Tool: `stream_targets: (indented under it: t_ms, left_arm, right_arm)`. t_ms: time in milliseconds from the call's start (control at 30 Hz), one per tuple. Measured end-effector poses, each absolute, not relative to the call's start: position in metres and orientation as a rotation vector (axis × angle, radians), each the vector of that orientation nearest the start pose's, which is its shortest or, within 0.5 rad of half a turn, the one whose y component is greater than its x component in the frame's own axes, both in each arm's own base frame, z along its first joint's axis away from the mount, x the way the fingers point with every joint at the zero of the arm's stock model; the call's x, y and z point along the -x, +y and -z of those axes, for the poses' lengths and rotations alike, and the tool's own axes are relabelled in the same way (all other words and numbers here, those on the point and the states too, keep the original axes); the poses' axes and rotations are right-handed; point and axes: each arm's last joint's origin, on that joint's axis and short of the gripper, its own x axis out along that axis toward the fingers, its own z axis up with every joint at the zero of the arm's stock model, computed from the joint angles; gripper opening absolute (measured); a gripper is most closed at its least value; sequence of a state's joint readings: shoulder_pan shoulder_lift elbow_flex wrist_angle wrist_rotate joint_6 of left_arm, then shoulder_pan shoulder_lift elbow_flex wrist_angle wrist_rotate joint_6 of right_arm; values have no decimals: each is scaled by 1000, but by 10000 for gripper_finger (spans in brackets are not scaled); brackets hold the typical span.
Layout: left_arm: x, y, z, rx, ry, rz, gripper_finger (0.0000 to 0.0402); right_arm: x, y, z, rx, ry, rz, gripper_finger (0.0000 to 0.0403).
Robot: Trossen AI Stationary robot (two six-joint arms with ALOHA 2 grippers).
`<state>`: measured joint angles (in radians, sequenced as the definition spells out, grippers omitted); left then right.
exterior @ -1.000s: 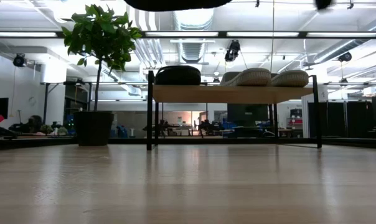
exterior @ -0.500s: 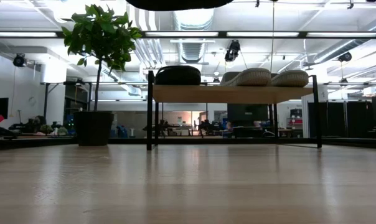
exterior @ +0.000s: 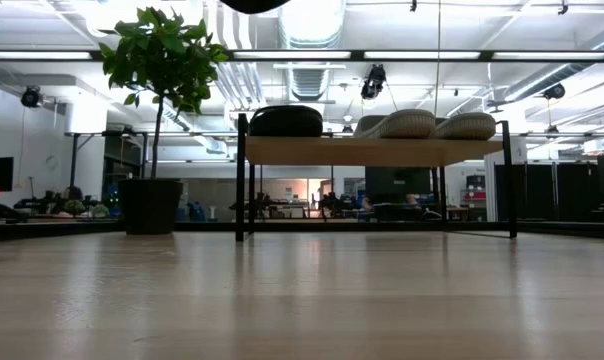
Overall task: Pick and place slides into the shelf
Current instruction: Put the black slide on the shelf
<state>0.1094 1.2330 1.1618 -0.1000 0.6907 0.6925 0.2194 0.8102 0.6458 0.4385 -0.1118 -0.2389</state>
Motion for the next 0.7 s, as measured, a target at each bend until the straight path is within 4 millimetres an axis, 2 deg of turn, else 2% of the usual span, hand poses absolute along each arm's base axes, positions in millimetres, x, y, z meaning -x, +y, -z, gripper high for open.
stream_targets:
  t_ms: [100, 300, 433, 567, 700]
  left_arm:
    - [-273, 16, -379, -602, -63, 613, 0]
    - [-282, 21, -373, -571, -52, 605, 0]
    - [-288, 25, -371, -554, -44, 598, 0]
    - [-290, 28, -369, -545, -34, 586, 0]
    - [-290, 28, -370, -541, -43, 593, 0]
  right_arm:
    - [-173, 53, -343, 349, -289, -268, 109]
    - [-172, 80, -344, 593, -65, 24, 134]
    - [-174, 102, -345, 742, 19, 131, 150]
    - [-174, 119, -348, 832, 75, 177, 157]
    - [-178, 129, -348, 857, 107, 111, 151]
